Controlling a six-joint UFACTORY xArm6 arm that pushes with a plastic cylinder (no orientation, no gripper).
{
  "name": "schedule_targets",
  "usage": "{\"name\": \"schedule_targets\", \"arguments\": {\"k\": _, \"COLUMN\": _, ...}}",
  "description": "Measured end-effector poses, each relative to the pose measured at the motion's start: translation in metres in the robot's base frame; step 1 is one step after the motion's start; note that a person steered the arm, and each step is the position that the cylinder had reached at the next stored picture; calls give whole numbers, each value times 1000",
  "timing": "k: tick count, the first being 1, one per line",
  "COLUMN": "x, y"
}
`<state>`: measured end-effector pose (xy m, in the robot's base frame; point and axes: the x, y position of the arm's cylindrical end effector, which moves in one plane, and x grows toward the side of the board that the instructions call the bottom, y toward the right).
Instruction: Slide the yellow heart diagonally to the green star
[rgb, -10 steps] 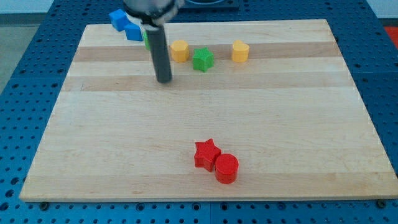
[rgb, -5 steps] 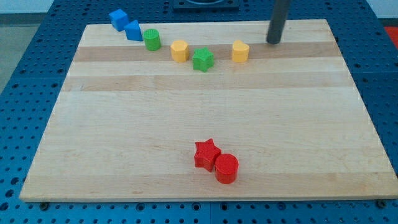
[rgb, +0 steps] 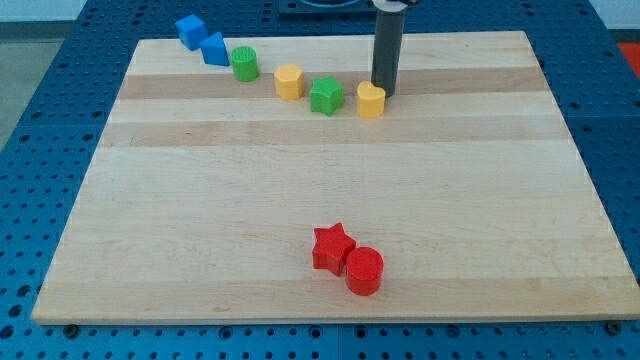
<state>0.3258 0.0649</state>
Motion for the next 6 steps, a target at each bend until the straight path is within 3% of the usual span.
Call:
{"name": "schedule_targets", "arguments": {"k": 5, "x": 65, "y": 2}}
{"name": "schedule_targets", "arguments": {"k": 6, "x": 110, "y": 0}}
